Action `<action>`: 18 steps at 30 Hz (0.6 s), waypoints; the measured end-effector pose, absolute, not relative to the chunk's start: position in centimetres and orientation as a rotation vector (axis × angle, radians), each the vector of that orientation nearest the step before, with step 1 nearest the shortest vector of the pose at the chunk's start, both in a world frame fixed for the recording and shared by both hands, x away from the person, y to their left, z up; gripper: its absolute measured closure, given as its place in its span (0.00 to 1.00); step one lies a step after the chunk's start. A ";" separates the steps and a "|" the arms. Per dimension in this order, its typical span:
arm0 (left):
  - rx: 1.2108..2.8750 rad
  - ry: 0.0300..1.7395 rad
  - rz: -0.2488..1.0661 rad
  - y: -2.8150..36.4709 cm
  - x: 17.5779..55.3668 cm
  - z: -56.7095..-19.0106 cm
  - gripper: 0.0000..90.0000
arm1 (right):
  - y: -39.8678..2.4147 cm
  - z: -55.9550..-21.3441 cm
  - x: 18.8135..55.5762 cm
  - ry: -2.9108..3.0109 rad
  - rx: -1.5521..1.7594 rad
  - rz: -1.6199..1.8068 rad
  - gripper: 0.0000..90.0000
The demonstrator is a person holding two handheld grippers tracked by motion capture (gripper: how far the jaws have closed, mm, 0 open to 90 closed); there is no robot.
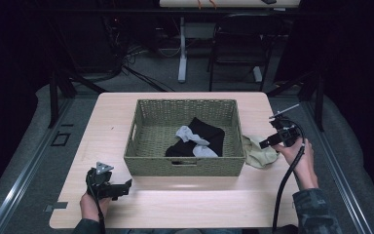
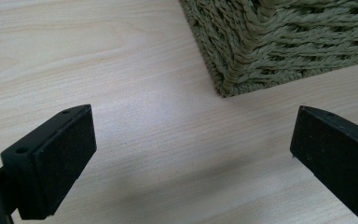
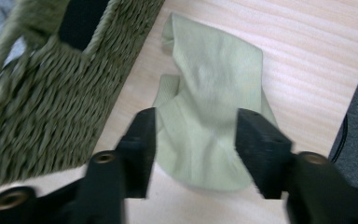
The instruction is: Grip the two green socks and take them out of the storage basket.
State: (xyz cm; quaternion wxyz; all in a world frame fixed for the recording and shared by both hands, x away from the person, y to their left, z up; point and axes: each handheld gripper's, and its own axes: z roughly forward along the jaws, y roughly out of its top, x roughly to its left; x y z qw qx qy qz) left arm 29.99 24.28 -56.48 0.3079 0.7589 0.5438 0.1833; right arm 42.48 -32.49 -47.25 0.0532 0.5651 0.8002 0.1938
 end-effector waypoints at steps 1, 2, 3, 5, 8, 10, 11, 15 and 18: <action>2.004 1.437 0.485 24.3 30.0 -56.5 0.00 | -32.6 -47.2 42.1 2.428 1.714 0.603 0.48; 2.000 1.435 0.484 24.3 30.0 -56.4 0.00 | -32.7 -47.0 41.8 2.449 1.696 0.601 0.44; 2.001 1.435 0.485 24.3 30.0 -56.4 0.00 | -32.7 -47.1 41.4 2.423 1.703 0.639 0.40; 2.003 1.435 0.484 24.3 30.0 -56.5 0.00 | -32.8 -47.0 40.6 2.422 1.689 0.664 0.34; 2.003 1.435 0.487 24.3 29.9 -56.4 0.00 | -33.2 -47.0 38.9 2.407 1.671 0.731 0.23; 1.997 1.441 0.490 24.3 29.9 -56.4 0.00 | -33.3 -47.1 38.5 2.402 1.664 0.745 0.21; 1.996 1.444 0.490 24.3 29.9 -56.4 0.00 | -33.4 -47.3 38.0 2.401 1.659 0.759 0.20; 2.006 1.445 0.492 24.3 29.9 -56.5 0.00 | -33.8 -48.7 36.2 2.401 1.659 0.768 0.14; 2.004 1.448 0.497 24.3 30.0 -56.5 0.00 | -33.8 -50.2 35.2 2.414 1.644 0.727 0.05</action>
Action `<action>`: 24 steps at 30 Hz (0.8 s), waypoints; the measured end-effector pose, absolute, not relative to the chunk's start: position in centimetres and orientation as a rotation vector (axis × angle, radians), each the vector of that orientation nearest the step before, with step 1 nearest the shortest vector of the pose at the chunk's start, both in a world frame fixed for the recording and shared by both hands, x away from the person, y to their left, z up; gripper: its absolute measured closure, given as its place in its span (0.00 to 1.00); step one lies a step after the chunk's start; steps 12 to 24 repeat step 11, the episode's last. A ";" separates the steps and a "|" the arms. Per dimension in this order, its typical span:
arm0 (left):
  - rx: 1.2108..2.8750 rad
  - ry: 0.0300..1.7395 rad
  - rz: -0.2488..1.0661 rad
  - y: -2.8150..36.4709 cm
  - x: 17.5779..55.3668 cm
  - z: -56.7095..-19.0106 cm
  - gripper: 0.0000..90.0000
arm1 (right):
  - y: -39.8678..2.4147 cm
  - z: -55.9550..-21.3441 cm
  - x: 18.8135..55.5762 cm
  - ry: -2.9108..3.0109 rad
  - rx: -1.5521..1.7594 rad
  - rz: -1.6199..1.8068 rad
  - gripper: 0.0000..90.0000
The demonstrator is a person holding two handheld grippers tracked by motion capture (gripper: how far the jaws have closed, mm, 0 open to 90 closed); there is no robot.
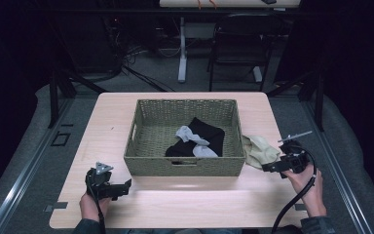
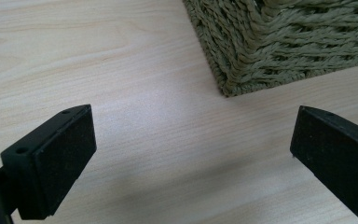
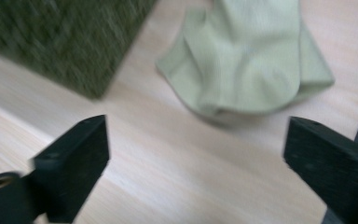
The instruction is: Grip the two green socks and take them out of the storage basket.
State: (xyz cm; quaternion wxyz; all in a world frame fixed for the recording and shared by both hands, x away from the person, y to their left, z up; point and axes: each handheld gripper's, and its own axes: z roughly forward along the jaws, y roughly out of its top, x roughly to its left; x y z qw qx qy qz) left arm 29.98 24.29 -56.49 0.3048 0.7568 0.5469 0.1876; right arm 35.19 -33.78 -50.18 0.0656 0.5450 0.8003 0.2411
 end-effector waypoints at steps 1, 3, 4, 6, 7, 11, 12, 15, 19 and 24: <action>2.008 1.449 0.496 24.3 30.0 -56.5 0.00 | -33.8 -50.7 34.8 2.414 1.639 0.710 0.03; 2.005 1.451 0.497 24.3 30.1 -56.6 0.00 | -33.9 -51.0 34.7 2.416 1.641 0.728 0.03; 2.006 1.449 0.496 24.3 30.1 -56.5 0.00 | -33.9 -51.2 34.6 2.421 1.645 0.719 0.02; 2.009 1.443 0.495 24.3 30.1 -56.5 0.00 | -34.0 -51.7 34.6 2.419 1.653 0.706 0.02; 2.008 1.444 0.494 24.3 30.1 -56.5 0.00 | -34.1 -51.9 34.6 2.421 1.662 0.702 0.02; 2.007 1.436 0.494 24.3 30.1 -56.4 0.00 | -34.2 -51.9 34.7 2.407 1.663 0.704 0.02; 2.007 1.436 0.494 24.3 30.1 -56.4 0.00 | -34.2 -51.9 34.7 2.407 1.663 0.704 0.02; 2.007 1.436 0.494 24.3 30.1 -56.4 0.00 | -34.2 -51.9 34.7 2.407 1.663 0.704 0.02; 2.007 1.436 0.494 24.3 30.1 -56.4 0.00 | -34.2 -51.9 34.7 2.407 1.663 0.704 0.02; 2.007 1.436 0.494 24.3 30.1 -56.4 0.00 | -34.2 -51.9 34.7 2.407 1.663 0.704 0.02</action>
